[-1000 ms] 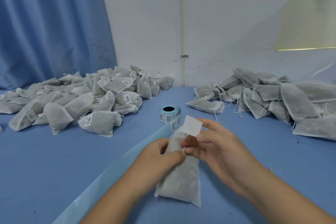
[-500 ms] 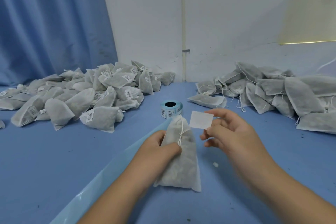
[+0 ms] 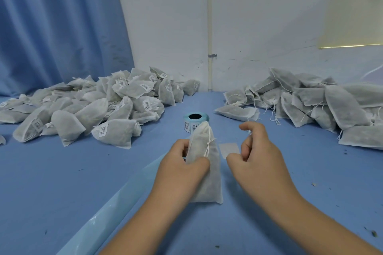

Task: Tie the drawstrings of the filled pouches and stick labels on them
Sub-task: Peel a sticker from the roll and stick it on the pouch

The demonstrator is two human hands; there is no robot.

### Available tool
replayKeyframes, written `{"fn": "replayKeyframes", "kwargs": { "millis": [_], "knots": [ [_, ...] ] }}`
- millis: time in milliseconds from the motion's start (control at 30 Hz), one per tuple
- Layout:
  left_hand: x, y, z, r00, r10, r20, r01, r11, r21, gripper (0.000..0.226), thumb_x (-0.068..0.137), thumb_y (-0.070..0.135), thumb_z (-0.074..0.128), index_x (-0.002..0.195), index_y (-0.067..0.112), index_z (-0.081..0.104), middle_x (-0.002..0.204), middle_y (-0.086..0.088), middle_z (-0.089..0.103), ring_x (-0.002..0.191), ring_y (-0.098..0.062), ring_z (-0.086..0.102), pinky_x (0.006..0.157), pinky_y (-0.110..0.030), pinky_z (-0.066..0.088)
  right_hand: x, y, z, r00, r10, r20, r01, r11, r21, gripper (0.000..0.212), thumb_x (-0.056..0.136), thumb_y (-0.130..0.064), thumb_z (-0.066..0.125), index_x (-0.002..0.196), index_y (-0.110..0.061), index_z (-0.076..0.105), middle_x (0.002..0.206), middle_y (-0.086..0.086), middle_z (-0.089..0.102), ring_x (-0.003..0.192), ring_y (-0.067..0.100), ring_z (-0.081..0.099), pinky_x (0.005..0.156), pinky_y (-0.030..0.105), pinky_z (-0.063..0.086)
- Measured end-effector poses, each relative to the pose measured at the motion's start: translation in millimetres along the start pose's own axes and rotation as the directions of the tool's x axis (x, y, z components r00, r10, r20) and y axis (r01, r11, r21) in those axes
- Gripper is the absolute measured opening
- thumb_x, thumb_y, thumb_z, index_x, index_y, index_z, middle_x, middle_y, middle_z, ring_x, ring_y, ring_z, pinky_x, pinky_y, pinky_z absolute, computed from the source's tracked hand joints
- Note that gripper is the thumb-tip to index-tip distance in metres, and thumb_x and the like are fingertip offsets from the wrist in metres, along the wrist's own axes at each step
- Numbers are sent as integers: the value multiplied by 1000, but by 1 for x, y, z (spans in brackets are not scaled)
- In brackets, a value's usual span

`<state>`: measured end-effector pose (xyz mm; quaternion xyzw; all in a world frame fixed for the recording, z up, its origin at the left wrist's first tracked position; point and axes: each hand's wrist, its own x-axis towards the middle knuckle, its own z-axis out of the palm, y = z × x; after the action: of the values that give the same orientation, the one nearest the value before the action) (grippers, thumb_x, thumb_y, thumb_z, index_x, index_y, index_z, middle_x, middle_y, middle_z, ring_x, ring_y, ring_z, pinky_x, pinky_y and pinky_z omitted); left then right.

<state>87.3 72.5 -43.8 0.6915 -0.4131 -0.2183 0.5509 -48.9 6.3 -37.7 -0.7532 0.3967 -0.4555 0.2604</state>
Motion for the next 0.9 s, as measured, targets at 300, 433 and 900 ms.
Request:
{"fn": "replayKeyframes", "kwargs": {
  "millis": [300, 433, 900],
  "knots": [
    [-4, 3, 10, 996, 92, -7, -92, 994, 63, 16, 77, 18, 65, 85, 30, 59, 83, 25, 64, 69, 3, 59, 53, -7, 40, -5, -5, 9, 998, -28, 56, 23, 997, 80, 49, 73, -8, 60, 110, -34, 42, 63, -7, 48, 62, 3, 50, 60, 15, 41],
    [-6, 5, 11, 994, 105, -15, -103, 992, 73, 13, 78, 25, 68, 84, 30, 59, 82, 19, 67, 70, 1, 61, 55, -9, 42, -7, -7, 11, 992, -61, 111, 46, 990, 133, 51, 72, -3, 59, 101, -42, 43, 68, -12, 51, 61, 2, 50, 61, 13, 41],
    [-8, 5, 12, 988, 153, -22, -149, 982, 118, 13, 81, 23, 70, 85, 28, 60, 83, 11, 66, 73, 1, 58, 57, -13, 42, -2, -4, 4, 971, 10, 241, -102, 923, 372, 53, 79, 6, 62, 106, -39, 54, 82, -11, 70, 77, 10, 65, 77, 29, 50]
  ]
}}
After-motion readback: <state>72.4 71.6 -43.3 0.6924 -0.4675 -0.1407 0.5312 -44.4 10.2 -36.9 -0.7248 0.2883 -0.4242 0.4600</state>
